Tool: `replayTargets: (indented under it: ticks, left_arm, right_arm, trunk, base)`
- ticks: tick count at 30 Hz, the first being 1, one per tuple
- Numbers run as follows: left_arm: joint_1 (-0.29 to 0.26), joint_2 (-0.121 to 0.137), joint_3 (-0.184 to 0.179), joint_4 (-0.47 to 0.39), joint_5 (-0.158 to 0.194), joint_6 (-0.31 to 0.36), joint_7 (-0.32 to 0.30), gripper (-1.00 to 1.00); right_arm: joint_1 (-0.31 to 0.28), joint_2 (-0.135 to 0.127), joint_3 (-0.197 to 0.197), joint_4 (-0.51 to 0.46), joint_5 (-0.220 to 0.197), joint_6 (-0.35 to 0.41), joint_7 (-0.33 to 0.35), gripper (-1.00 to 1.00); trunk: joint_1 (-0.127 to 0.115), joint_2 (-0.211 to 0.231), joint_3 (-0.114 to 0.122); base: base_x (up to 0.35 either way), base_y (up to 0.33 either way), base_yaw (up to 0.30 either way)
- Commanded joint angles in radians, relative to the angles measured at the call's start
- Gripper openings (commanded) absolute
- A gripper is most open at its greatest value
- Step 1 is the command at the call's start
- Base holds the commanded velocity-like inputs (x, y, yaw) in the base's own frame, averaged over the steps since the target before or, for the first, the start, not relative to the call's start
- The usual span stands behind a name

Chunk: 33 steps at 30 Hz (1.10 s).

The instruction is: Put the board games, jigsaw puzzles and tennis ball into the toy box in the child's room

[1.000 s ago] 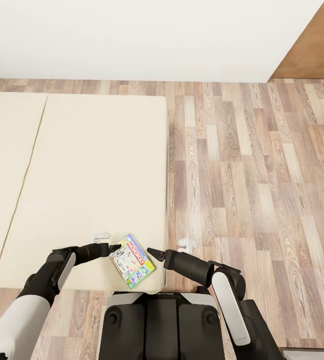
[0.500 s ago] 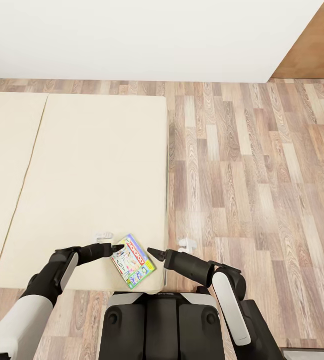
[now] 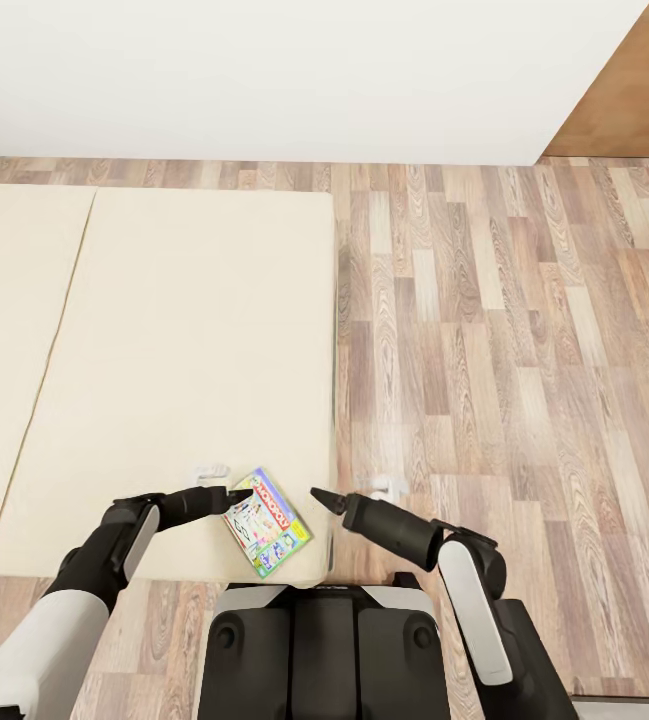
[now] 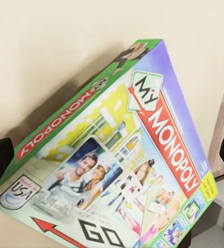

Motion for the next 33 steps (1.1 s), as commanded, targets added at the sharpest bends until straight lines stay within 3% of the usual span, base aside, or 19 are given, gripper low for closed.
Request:
replayTargets:
  ticks: [1, 7, 11, 17, 20, 24, 33]
  left_arm:
    - [0.0, 0.0, 0.001, 0.0, 0.007, 0.01, -0.001, 1.0]
    - [0.0, 0.006, 0.004, -0.004, 0.008, 0.045, -0.025, 1.0]
    - [0.0, 0.013, 0.004, -0.029, 0.008, 0.14, -0.075, 1.0]
    - [0.0, 0.015, 0.005, -0.079, 0.006, 0.243, -0.089, 1.0]
    - [0.0, 0.015, 0.017, -0.085, 0.006, 0.263, -0.09, 1.0]
    - [-0.001, 0.015, 0.074, -0.089, 0.005, 0.278, -0.09, 1.0]
    - [0.0, 0.017, 0.095, -0.091, 0.003, 0.294, -0.085, 1.0]
  right_arm:
    - [0.0, 0.001, -0.007, -0.001, 0.006, 0.005, 0.01, 1.0]
    - [-0.001, 0.0, -0.034, -0.001, 0.006, 0.005, 0.049, 1.0]
    - [-0.001, -0.001, -0.041, -0.001, 0.006, 0.005, 0.065, 1.0]
    - [-0.001, -0.003, -0.042, 0.0, 0.007, 0.005, 0.067, 1.0]
    - [-0.001, -0.006, -0.042, 0.0, 0.007, 0.005, 0.068, 1.0]
    - [-0.001, -0.008, -0.042, 0.001, 0.007, 0.005, 0.068, 1.0]
    - [-0.001, -0.008, -0.042, 0.001, 0.007, 0.005, 0.068, 1.0]
  trunk:
    - [0.001, -0.002, -0.001]
    - [0.001, -0.002, -0.001]
    - [0.001, -0.002, -0.001]
    - [0.001, -0.002, -0.001]
    - [0.001, -0.002, -0.001]
    - [0.001, -0.002, -0.001]
    - [0.001, -0.002, -0.001]
  base:
    - [0.0, 0.0, 0.0]
    - [0.0, 0.0, 0.0]
    - [0.0, 0.0, 0.0]
    - [0.0, 0.0, 0.0]
    - [0.0, 0.0, 0.0]
    - [0.0, 0.0, 0.0]
    - [0.0, 0.0, 0.0]
